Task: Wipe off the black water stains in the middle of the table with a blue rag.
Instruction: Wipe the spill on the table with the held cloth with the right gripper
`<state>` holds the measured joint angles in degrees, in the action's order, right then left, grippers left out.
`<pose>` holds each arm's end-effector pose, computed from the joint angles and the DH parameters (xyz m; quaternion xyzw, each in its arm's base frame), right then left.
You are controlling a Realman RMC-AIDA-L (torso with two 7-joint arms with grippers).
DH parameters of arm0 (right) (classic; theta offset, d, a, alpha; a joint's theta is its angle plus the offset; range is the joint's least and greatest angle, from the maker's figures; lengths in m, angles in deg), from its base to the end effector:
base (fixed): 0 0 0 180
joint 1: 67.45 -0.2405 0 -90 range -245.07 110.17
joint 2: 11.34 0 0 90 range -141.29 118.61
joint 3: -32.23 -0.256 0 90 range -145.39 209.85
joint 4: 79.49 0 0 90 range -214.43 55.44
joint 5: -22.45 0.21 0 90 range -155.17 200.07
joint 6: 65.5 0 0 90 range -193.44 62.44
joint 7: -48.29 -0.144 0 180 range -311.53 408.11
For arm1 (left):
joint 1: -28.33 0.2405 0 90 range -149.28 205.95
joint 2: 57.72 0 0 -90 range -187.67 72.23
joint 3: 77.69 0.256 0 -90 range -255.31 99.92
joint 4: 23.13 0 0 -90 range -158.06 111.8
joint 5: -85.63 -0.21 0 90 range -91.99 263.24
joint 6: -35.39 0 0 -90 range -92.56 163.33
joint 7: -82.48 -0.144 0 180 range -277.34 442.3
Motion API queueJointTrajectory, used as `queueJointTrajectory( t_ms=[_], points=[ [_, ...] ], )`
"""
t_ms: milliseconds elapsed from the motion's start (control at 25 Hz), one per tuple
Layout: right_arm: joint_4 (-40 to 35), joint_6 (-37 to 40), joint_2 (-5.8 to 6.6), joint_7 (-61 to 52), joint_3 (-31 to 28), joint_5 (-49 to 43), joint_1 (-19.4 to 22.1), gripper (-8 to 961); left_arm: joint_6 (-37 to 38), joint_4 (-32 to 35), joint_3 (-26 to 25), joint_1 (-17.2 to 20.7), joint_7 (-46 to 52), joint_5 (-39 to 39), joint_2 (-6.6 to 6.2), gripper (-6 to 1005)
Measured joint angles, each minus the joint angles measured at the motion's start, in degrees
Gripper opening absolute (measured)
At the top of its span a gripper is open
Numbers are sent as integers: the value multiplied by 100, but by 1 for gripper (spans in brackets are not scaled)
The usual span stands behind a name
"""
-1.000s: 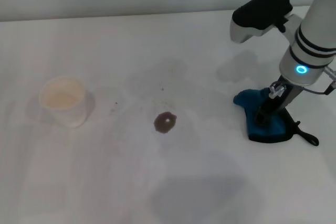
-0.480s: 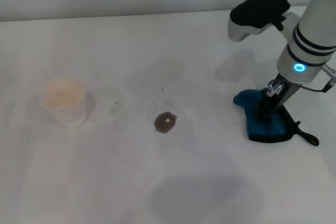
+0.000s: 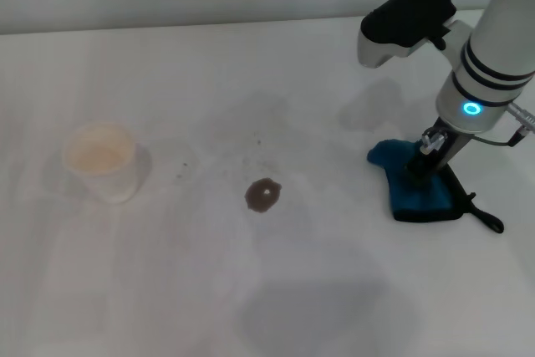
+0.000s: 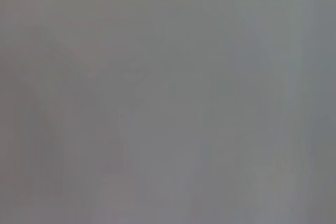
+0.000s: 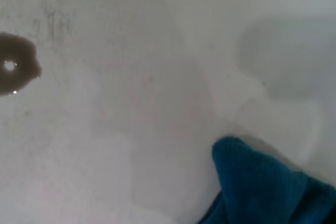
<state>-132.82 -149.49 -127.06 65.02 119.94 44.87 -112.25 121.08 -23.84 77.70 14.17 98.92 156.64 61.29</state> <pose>0.2289 0.3733 -0.0205 -0.8190 0.4264 -0.3221 0.2088 -0.3779 0.2415 0.0235 -0.6529 -0.2231 -0.3207 0.6489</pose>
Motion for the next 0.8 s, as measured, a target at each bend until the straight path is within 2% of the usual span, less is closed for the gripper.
queueJointTrajectory(
  t_ms=[120, 400, 520, 800],
  points=[
    [-6, 46, -28, 20, 48, 68, -64, 73, 0, -2, 0, -3, 0, 0, -1, 880],
    [-11, 329, -43, -76, 780, 801, -449, 74, 6, -6, 0, -56, 0, 0, -9, 881],
    [35, 544, -45, -257, 1302, 1148, -671, 73, 11, -7, 0, -77, 0, 0, -10, 881],
    [439, 1294, -46, -926, 3335, 2464, -1616, 74, 35, -8, 14, -154, 0, -5, -19, 881]
  ],
)
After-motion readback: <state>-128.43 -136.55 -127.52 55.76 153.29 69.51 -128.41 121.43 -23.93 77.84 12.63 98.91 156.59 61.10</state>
